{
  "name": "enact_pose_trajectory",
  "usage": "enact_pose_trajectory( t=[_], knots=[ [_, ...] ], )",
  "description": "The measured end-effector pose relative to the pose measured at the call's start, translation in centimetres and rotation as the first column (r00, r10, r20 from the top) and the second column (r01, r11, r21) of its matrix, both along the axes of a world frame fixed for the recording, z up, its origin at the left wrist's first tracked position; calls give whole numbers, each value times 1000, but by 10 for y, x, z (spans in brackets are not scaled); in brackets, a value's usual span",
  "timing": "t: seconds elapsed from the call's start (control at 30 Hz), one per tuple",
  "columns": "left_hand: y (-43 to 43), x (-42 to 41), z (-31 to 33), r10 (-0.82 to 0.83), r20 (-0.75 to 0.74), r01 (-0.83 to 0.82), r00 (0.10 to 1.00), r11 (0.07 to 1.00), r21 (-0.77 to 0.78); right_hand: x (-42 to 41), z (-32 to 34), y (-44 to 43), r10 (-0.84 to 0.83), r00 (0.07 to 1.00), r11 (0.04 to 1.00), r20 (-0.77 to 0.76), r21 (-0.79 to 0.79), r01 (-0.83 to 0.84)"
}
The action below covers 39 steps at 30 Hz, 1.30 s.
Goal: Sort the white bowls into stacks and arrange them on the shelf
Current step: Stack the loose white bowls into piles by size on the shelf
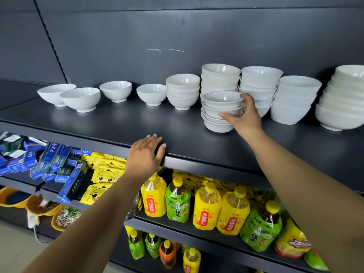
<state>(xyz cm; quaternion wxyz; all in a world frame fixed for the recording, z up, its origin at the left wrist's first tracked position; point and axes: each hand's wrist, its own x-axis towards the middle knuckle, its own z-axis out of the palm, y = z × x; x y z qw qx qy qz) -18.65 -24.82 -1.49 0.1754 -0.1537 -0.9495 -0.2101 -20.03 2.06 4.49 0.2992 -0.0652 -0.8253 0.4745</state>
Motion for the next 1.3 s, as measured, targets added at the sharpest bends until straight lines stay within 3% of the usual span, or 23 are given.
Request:
enact_pose_trajectory(
  t=[0.17, 0.27, 0.33, 0.4, 0.47, 0.57, 0.67, 0.83, 0.97, 1.17, 1.3],
  knots=[
    [0, 0, -3, 4, -7, -4, 1000, 1000, -4, 1, -2, -9, -44, 998, 999, -33, 19, 45],
    [0, 0, -2, 18, 2, -18, 1000, 1000, -6, 12, -5, -27, -120, 945, 962, -305, 198, 186],
    [0, 1, -4, 17, -17, -16, 1000, 1000, 12, 19, -9, -44, -5, 854, 909, -521, 354, 221],
    [0, 4, -5, 17, -31, -16, 999, 1000, 22, 20, -12, -65, 158, 804, 883, -573, 447, 145],
    [-2, 5, -5, 23, -1, -23, 1000, 1000, 9, 17, -18, -88, 288, 839, 857, -462, 515, -11],
    [-11, 3, -2, -57, 1, 57, 998, 998, 17, 6, -27, -111, 371, 912, 772, -173, 604, -200],
    [-35, 0, 2, -201, 53, 199, 978, 979, 30, -13, -26, -131, 303, 945, 757, 125, 571, -318],
    [-85, -15, 11, -275, 88, 270, 957, 961, 61, -41, -20, -172, 173, 873, 727, 456, 539, -425],
    [-129, -37, 21, -242, 127, 205, 962, 946, 250, -55, -24, -198, 136, 867, 715, 479, 558, -421],
    [-173, -79, 29, -69, 101, 40, 992, 963, 267, -82, -21, -226, 190, 830, 789, 524, 422, -447],
    [-200, -118, 36, 157, 56, -165, 986, 865, 475, -117, -13, -237, 261, 879, 906, 400, 213, -366]
  ],
)
